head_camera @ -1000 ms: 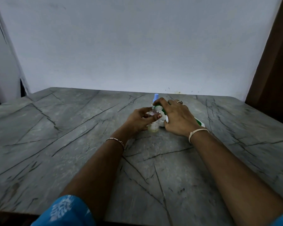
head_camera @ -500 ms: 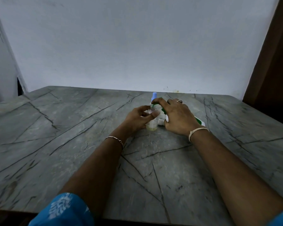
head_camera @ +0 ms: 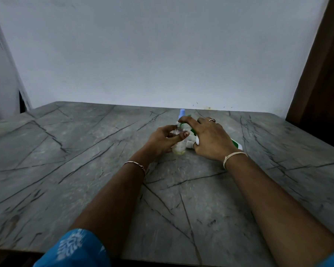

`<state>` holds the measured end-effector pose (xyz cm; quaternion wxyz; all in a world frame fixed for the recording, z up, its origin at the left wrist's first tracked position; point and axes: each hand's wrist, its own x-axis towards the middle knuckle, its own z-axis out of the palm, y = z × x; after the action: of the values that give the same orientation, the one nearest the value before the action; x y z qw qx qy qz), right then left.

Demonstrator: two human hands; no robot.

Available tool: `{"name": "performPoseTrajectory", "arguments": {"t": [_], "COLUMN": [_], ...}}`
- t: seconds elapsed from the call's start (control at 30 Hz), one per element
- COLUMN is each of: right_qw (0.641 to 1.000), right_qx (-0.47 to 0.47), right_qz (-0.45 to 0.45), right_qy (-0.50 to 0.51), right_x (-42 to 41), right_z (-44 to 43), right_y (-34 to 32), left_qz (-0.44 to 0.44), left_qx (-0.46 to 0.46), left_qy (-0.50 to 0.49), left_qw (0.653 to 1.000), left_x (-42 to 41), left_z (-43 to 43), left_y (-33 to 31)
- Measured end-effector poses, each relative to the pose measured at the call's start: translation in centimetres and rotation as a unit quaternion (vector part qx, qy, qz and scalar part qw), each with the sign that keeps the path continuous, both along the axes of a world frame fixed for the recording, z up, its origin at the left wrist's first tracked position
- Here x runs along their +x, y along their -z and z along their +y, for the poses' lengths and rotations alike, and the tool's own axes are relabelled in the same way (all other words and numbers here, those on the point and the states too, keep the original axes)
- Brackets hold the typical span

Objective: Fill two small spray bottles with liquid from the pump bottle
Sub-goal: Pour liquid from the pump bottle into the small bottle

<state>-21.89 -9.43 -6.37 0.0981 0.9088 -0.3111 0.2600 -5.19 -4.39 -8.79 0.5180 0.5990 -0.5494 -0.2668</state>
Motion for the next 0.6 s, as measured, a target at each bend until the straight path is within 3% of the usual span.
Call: {"name": "performPoseTrajectory", "arguments": {"t": [0.6], "right_qw": [1.000], "right_qx": [-0.005], "right_qz": [0.006], "right_qy": [0.001], "right_x": [-0.19], "right_z": [0.42], "right_y": [-0.17], "left_qz": [-0.029], "left_qx": [-0.001], "left_qy": [-0.015], "left_qw": [0.999], "left_x": [0.08], "left_z": [-0.30], "left_y": [0.21]}}
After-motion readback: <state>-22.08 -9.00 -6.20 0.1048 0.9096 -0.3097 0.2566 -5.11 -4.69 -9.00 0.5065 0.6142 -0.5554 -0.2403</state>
